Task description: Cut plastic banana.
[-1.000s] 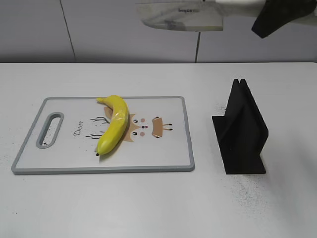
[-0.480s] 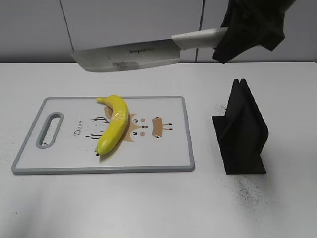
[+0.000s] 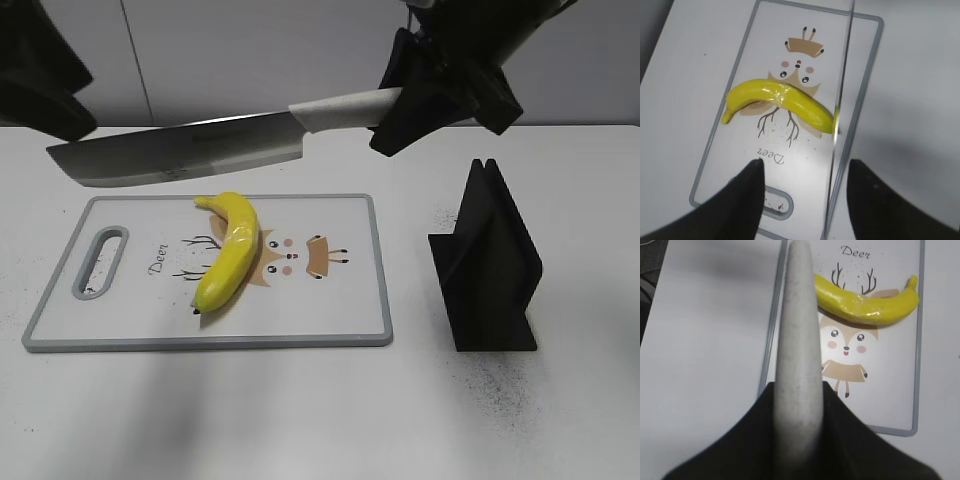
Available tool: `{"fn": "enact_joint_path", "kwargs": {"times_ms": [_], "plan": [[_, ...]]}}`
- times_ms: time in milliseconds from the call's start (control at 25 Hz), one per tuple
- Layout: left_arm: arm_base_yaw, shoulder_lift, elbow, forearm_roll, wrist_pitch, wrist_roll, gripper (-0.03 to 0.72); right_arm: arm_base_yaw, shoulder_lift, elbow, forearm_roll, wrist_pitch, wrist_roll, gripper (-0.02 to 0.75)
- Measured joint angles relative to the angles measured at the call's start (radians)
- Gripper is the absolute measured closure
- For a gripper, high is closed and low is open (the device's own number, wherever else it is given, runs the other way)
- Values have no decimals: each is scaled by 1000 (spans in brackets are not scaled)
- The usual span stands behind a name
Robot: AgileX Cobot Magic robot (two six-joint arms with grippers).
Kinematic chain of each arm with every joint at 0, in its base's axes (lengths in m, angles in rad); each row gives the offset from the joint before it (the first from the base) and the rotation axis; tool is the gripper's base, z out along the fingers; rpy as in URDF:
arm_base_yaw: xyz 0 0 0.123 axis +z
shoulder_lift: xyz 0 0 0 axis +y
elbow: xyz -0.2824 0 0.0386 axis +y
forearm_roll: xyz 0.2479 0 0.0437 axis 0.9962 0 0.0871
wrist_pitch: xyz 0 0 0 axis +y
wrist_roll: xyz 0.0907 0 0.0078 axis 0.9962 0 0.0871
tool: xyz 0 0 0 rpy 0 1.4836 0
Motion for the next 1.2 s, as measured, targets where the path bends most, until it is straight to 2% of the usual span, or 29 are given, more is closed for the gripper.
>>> {"fn": "enact_joint_path", "kwargs": {"times_ms": [160,360,440,520,600,720,800,1000,1200], "plan": [[-32,88,-41,0,5,31,206,0,37,-21,47,-1,-30,573],[-35,140,-50,44,1,39,213,0,79,-80,63,-2,-34,573],[-35,144,-50,67,-11,41,244,0,88,-91,65,-4,-34,573],[-35,146,-50,77,-47,41,312,0,88,-92,65,-4,-34,573],[-35,146,-50,78,-68,41,412,0,88,-93,66,-19,-34,573],[-35,146,-50,78,-90,41,608,-2,88,-96,66,-40,-28,573],[-35,146,-50,80,-106,46,679,-3,88,-96,67,-58,-27,573],[-36,152,-50,106,-164,56,698,-3,88,-98,63,-122,-20,573],[-36,221,-51,111,-204,64,698,4,135,-109,-2,-134,124,563]]}}
